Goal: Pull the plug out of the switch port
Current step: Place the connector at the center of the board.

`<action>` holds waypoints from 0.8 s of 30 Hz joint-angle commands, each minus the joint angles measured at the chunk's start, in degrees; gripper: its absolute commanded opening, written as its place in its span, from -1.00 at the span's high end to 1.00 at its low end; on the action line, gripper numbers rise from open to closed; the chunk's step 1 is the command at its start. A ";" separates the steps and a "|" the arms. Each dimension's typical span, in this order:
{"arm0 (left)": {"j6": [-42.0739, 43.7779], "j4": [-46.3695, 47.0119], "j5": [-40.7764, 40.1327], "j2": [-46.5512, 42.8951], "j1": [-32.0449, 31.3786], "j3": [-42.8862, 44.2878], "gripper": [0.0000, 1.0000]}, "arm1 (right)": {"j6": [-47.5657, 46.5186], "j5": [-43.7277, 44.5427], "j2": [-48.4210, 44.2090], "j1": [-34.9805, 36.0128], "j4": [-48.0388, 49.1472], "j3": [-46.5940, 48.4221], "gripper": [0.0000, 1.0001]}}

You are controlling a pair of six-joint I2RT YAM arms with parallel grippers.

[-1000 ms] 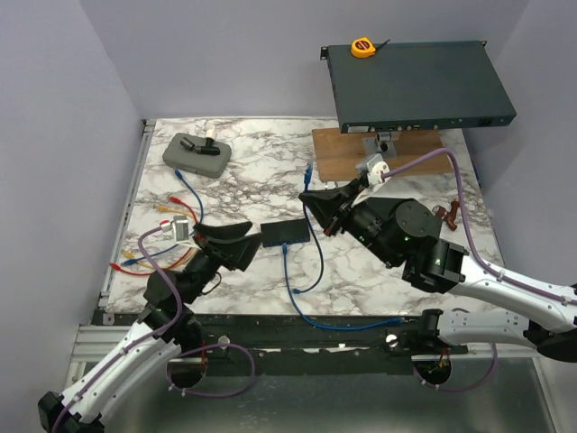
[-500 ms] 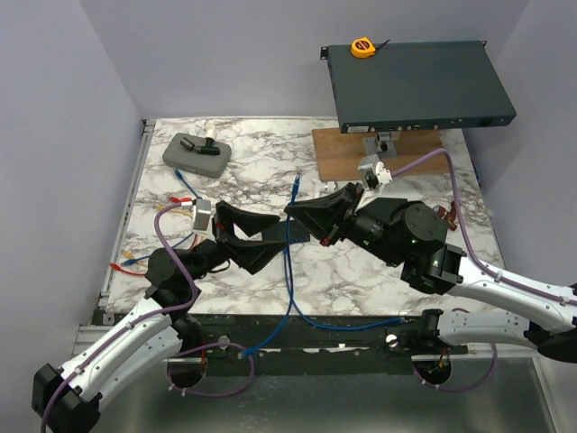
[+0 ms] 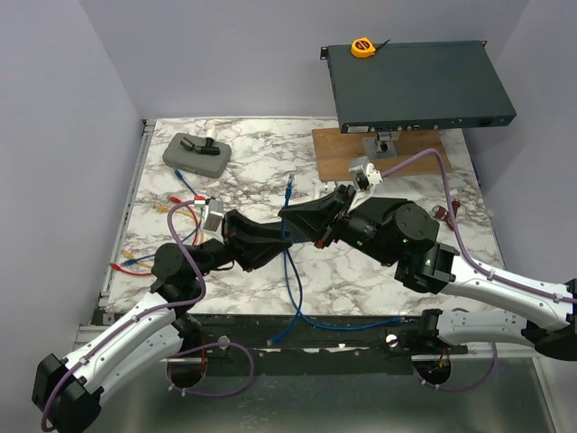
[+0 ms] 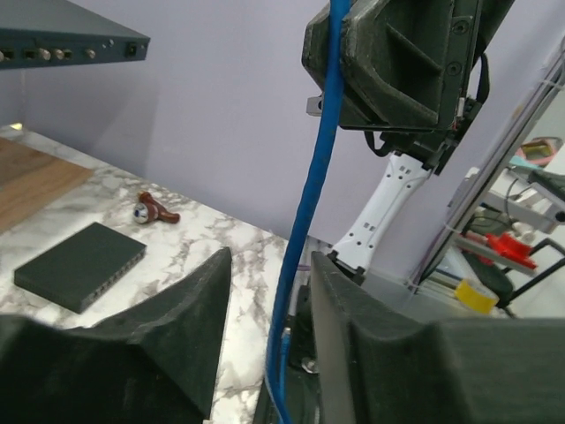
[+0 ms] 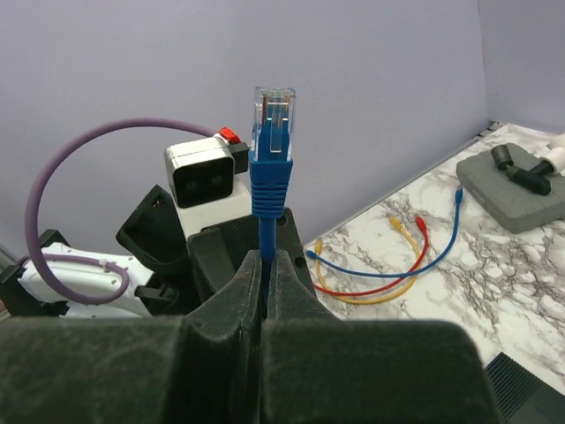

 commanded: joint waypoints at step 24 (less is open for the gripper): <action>14.74 -77.21 -43.93 5.91 19.78 43.46 1.00 | -7.75 22.75 -13.82 -0.25 -21.25 -1.23 -1.00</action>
